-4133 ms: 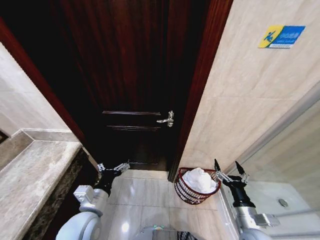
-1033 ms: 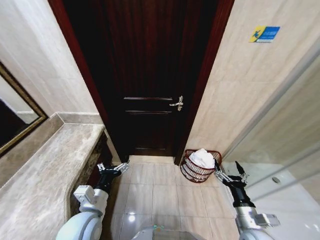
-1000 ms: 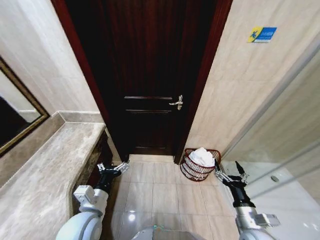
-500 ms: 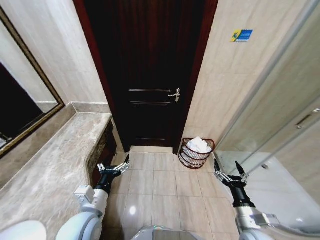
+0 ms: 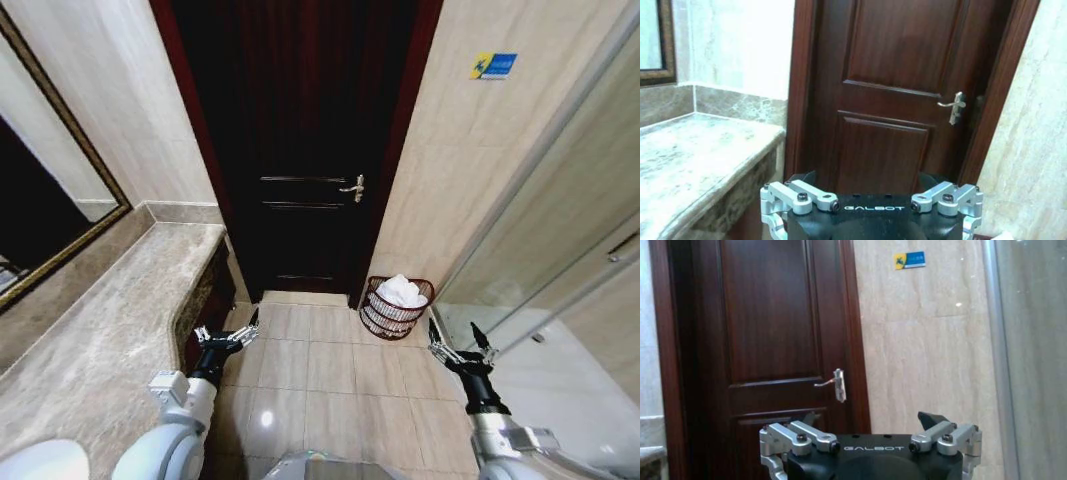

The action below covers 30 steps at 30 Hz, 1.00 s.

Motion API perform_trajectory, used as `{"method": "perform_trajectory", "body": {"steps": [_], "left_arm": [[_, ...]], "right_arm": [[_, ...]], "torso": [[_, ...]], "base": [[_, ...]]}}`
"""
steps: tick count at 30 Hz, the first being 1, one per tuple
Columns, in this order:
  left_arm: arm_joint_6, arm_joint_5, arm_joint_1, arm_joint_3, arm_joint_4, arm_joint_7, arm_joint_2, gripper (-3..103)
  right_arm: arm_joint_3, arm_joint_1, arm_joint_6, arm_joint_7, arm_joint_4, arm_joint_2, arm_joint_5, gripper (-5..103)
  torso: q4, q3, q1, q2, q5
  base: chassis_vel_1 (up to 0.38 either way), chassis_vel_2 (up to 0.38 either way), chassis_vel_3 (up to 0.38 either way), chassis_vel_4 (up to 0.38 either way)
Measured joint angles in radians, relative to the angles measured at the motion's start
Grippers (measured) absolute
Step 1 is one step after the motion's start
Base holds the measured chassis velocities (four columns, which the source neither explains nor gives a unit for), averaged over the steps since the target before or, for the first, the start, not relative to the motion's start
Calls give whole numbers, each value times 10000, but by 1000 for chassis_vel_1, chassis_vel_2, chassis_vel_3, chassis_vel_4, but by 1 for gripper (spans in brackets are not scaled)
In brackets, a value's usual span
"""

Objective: Discard the used towel into the hamper.

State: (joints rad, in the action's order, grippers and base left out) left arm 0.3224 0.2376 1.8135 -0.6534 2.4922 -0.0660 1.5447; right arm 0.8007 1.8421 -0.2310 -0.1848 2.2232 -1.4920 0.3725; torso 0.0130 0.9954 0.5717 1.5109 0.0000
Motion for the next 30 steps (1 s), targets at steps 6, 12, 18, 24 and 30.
{"method": "perform_trajectory", "body": {"steps": [6, 12, 18, 24, 30], "left_arm": [[0, 0, -2, 0, 0, 0, 0, 100], [0, 0, -3, 0, 0, 0, 0, 100], [0, 0, -3, 0, 0, 0, 0, 100], [0, 0, -2, 0, 0, 0, 0, 100], [0, 0, -3, 0, 0, 0, 0, 100]], "right_arm": [[1, 0, 0, 0, 0, 0, 0, 100], [0, 0, 0, 0, 0, 0, 0, 100], [0, 0, 0, 0, 0, 0, 0, 100], [0, 0, 0, 0, 0, 0, 0, 100], [0, 0, 0, 0, 0, 0, 0, 100]], "torso": [[-3, -9, -1, -20, 0], [-3, -9, 3, -20, 0], [-3, -7, 4, -12, 0], [-3, -2, 9, -5, 0], [-3, 0, 10, -1, 0]], "base": [[23, 3, 1, 20], [0, 0, 0, 0], [0, 0, 0, 0], [0, 0, 0, 0], [0, 0, 0, 0]]}}
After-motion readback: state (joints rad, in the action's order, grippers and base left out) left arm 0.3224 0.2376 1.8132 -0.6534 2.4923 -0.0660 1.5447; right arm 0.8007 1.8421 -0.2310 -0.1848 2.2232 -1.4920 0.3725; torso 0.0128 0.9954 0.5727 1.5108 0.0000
